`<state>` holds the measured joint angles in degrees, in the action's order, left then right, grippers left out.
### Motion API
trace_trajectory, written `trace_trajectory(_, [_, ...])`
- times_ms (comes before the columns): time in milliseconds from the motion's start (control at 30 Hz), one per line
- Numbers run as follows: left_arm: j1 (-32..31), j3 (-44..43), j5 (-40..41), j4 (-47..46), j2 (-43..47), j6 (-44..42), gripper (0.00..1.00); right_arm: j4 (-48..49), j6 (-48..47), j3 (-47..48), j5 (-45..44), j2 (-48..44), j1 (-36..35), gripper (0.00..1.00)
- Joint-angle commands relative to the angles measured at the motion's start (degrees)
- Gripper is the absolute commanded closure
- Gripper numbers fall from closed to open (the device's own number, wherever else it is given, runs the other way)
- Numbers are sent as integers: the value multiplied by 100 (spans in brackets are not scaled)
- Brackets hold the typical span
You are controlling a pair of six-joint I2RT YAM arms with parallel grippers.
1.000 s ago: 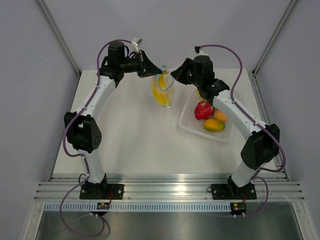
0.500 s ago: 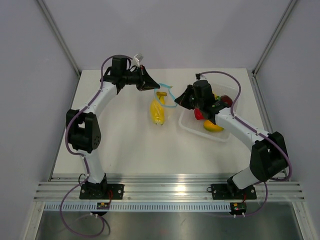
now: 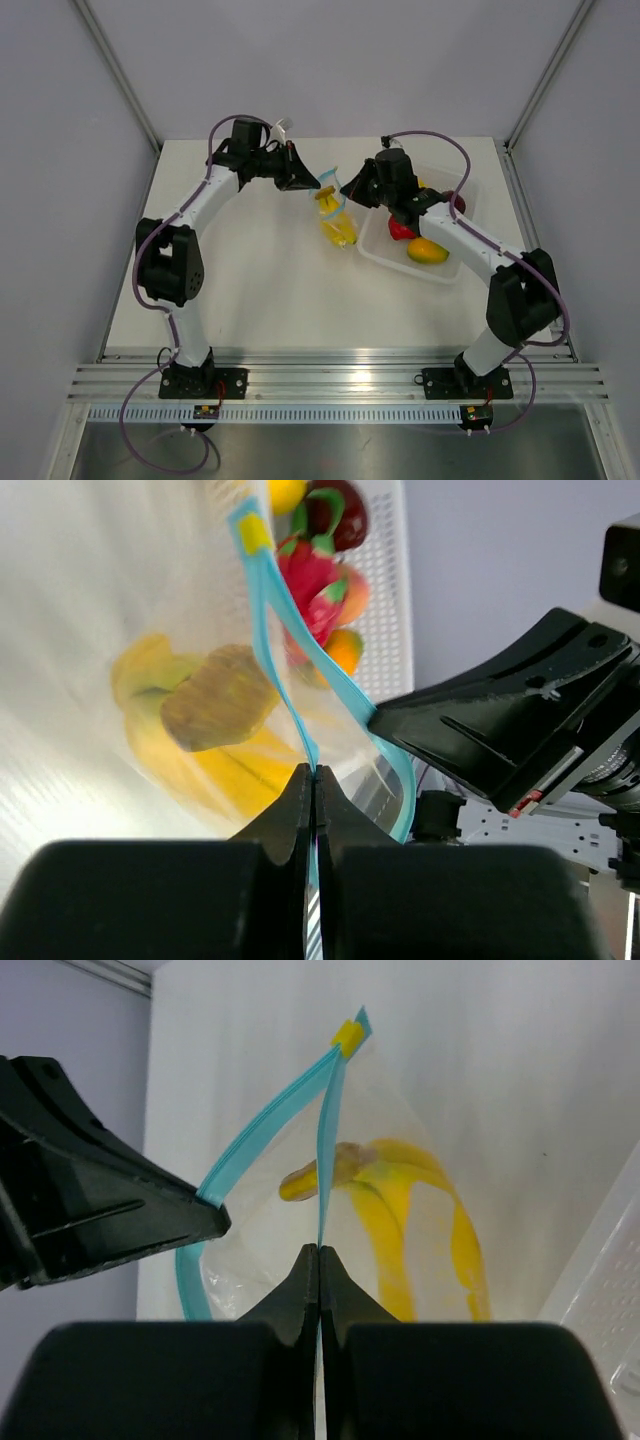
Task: Place the food in the zip-top bag and seal the zipper
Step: Adjust the zipper food storage bag at the center of the board.
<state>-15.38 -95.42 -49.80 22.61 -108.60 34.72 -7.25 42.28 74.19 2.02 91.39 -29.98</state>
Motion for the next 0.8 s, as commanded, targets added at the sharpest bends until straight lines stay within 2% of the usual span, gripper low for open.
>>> trace_trajectory(0, [-53,41,295,304,-232,-413,100,-207,-27,86,-150,475,-78,100])
trace_trajectory(133, [-53,-459,383,770,-171,-615,100,-137,35,262,-140,353,-70,100])
trace_trajectory(267, [-53,-1310,348,1096,-171,-616,100,-172,-27,596,-141,247,-70,100])
trace_trajectory(333, [-53,-1392,357,1140,-109,-607,100,-128,-36,570,-149,142,-78,100])
trace_trajectory(433, [-62,-1138,392,1036,-30,-633,100,-110,-62,360,-132,133,-70,100])
trace_trajectory(633, [-106,38,445,674,-144,-747,100,22,-238,-537,-114,308,-193,100])
trace_trajectory(767, [-115,199,514,753,-5,-826,100,21,-177,-678,9,335,-202,100])
